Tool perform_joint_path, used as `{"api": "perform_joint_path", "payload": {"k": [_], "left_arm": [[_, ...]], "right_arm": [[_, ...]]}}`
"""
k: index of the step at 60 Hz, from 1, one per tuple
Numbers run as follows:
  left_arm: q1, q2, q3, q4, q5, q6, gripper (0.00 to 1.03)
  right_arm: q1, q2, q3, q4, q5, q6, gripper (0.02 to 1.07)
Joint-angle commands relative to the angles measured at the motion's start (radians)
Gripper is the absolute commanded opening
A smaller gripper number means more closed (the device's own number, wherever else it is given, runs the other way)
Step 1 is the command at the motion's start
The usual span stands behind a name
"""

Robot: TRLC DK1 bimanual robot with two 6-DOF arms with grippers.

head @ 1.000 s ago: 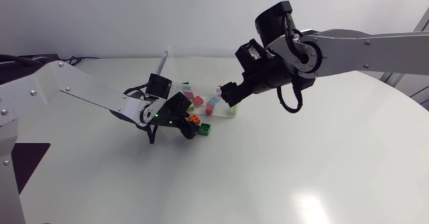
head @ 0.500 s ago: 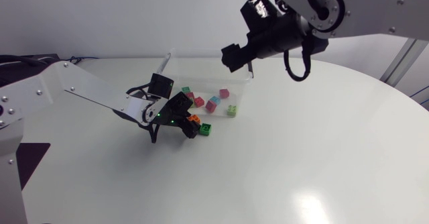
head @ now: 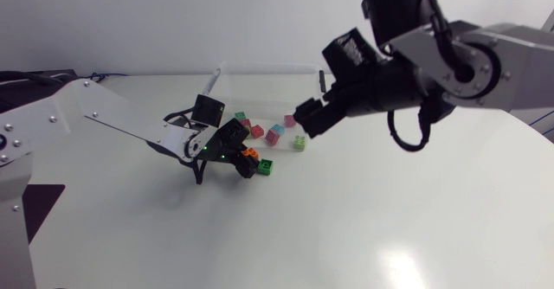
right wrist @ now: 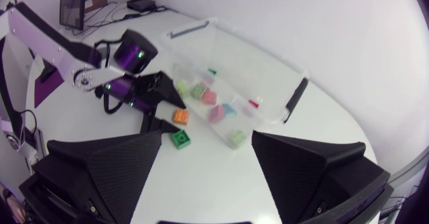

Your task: Place the duplo bricks in the container

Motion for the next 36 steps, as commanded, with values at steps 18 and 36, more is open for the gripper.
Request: {"api": "perform_joint_path", "payload": {"k": [18,36], "left_arm": [[0.025,-0.056,-0.031,-0.040,0.028,0.013,0.22],[0.088,-0.320,-0.136,-0.103,0.073,-0.010,0.21]], "right_arm": [[0.068,0.228,-0.104,0.119,-0.058,-0.022,1.00],[0.066,0.433,0.028,0.108,-0.108,-0.114,1.00]]}}
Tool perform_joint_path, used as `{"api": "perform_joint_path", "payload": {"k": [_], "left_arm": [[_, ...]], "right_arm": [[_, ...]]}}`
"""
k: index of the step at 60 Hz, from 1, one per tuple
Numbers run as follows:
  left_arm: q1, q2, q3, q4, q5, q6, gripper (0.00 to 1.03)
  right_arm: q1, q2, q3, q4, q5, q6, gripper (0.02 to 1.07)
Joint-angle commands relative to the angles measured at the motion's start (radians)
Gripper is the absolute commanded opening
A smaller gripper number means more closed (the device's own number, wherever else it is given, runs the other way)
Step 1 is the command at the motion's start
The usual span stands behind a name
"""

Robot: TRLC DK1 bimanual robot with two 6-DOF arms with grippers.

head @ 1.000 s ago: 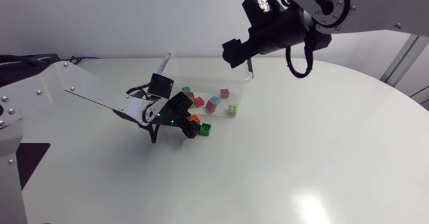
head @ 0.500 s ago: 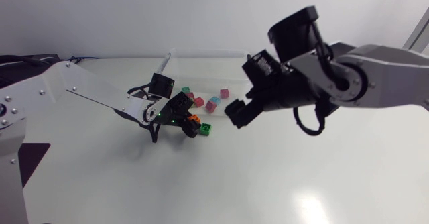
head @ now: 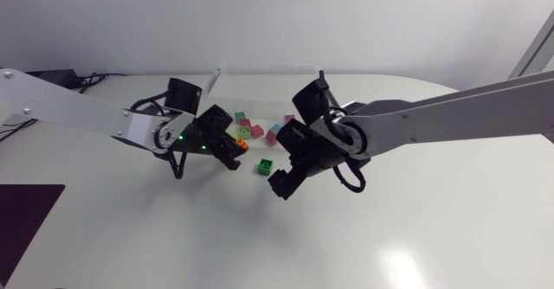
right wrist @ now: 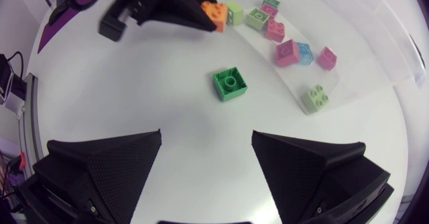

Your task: Place the duplo bricks in the container

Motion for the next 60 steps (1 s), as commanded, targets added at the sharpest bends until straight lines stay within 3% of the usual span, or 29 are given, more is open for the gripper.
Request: {"api": "perform_joint_path", "payload": {"k": [1,39,60], "left_arm": [[0.034,-0.103,-0.033,-0.026,0.031,-0.011,0.21],[0.210,-0.416,-0.086,-0.114,0.138,-0.073,0.21],[0.189,-0.376,0.084,-0.114,0.140,-0.155,0.21]], "right_arm": [[-0.004,0.062,0.069,-0.001,-0.024,-0.040,1.00],[-0.040,0.367,0.453,-0.260,-0.095,-0.161,1.00],[-0.047,0.452,0.562,-0.345,-0.093,-0.197,1.00]]}}
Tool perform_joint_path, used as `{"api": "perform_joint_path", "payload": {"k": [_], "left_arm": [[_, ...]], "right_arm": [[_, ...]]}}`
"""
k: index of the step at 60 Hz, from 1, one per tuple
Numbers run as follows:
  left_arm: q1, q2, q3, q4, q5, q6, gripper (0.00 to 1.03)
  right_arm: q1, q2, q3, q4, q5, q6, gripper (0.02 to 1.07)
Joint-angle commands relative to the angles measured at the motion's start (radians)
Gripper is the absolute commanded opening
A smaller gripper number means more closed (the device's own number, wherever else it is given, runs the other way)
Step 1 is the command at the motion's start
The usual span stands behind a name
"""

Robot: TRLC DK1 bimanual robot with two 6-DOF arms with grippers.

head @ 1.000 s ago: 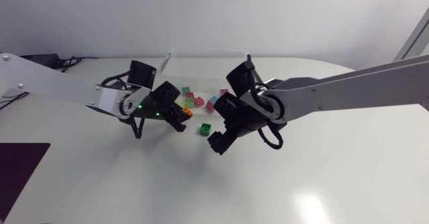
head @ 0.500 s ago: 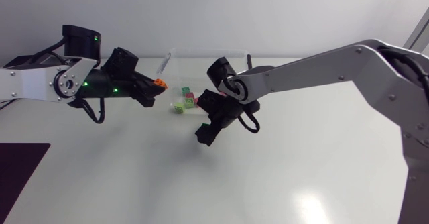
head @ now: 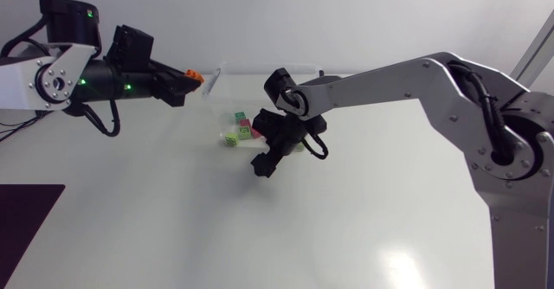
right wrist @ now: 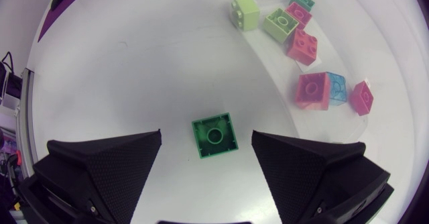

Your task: Place the duplo bricks in the container

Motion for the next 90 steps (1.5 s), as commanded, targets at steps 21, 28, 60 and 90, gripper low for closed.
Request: {"api": "perform_joint_path", "payload": {"k": [21,28,60,90], "left_arm": [[-0.023,0.006,0.057,-0.003,0.010,-0.054,0.21],[-0.020,-0.007,0.048,-0.003,0.010,-0.054,0.21],[0.000,-0.036,0.031,-0.006,0.018,-0.047,0.21],[-0.053,0.035,0.137,-0.015,0.010,-0.067,0.21]], "right_arm": [[-0.008,0.078,0.086,-0.101,0.001,-0.046,0.93],[0.001,0.107,0.136,-0.127,0.002,-0.042,0.83],[0.020,0.144,0.204,-0.218,0.033,-0.014,0.44],[0.024,-0.152,-0.003,-0.190,0.036,0.018,0.37]]}}
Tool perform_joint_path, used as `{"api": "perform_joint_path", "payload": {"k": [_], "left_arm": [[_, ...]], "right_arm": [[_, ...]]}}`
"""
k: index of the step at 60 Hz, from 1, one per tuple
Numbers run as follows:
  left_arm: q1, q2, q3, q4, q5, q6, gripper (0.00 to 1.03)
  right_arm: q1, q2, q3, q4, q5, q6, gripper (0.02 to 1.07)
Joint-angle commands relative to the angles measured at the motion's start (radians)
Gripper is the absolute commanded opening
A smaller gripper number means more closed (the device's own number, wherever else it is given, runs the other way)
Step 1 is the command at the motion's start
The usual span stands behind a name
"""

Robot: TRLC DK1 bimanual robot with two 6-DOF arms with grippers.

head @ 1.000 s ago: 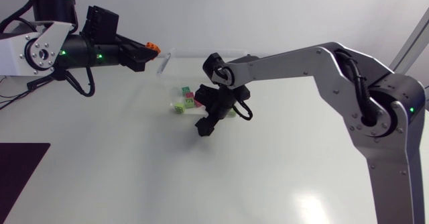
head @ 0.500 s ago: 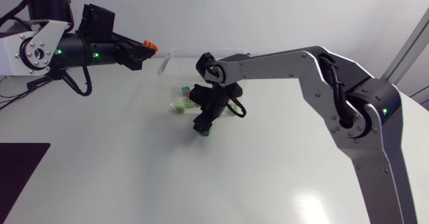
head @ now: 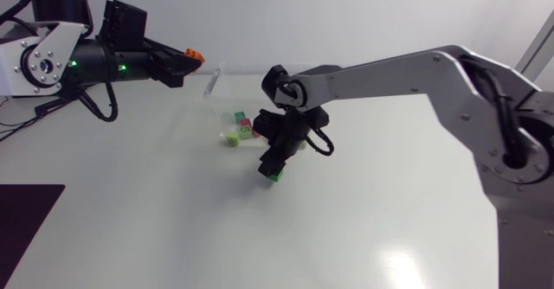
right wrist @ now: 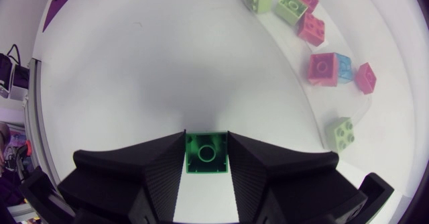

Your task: Place the duplo bricks in the container

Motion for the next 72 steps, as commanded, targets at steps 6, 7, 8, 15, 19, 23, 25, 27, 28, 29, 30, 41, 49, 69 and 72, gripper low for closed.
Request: {"api": "perform_joint_path", "payload": {"k": [6,7,8,15,19,23,25,27,28,29,30,41,49,69,72], "left_arm": [[-0.070,0.158,0.136,0.004,-0.033,-0.032,0.22],[-0.076,0.175,0.144,0.008,-0.039,-0.032,0.22],[-0.084,0.193,0.155,0.014,-0.047,-0.034,0.22],[-0.104,0.322,0.243,0.028,-0.079,-0.052,0.23],[-0.112,0.380,0.291,0.030,-0.102,-0.057,0.30],[-0.118,0.437,0.337,0.031,-0.128,-0.063,0.38],[-0.118,0.460,0.360,0.031,-0.139,-0.071,0.42],[-0.119,0.482,0.380,0.031,-0.148,-0.075,0.47],[-0.121,0.498,0.394,0.031,-0.160,-0.077,0.52],[-0.121,0.511,0.403,0.031,-0.171,-0.077,0.55],[-0.122,0.521,0.414,0.031,-0.182,-0.077,0.59],[-0.130,0.575,0.451,0.034,-0.260,-0.063,0.88],[-0.119,0.532,0.425,0.025,-0.272,-0.072,0.98],[-0.072,0.153,0.150,-0.016,-0.271,-0.109,0.99],[-0.056,0.110,0.118,-0.021,-0.271,-0.108,0.99]], "right_arm": [[-0.002,-0.193,-0.051,-0.014,0.009,0.034,0.37],[-0.005,-0.205,-0.051,-0.016,0.009,0.037,0.37],[-0.007,-0.217,-0.053,-0.017,0.010,0.040,0.37],[-0.017,-0.286,-0.047,-0.025,0.018,0.056,0.37],[-0.027,-0.311,-0.034,-0.026,0.024,0.063,0.37],[-0.043,-0.325,-0.011,-0.026,0.024,0.076,0.37],[-0.050,-0.328,0.002,-0.029,0.025,0.080,0.37],[-0.056,-0.328,0.016,-0.031,0.025,0.082,0.37],[-0.059,-0.328,0.025,-0.034,0.025,0.085,0.37],[-0.063,-0.328,0.033,-0.037,0.025,0.089,0.37],[-0.066,-0.328,0.042,-0.037,0.025,0.091,0.37],[-0.096,-0.313,0.130,-0.034,0.025,0.129,0.37],[-0.119,-0.280,0.222,-0.029,0.025,0.166,0.37],[-0.145,-0.067,0.446,0.013,0.055,0.230,0.38],[-0.140,-0.038,0.466,0.015,0.067,0.235,0.41]]}}
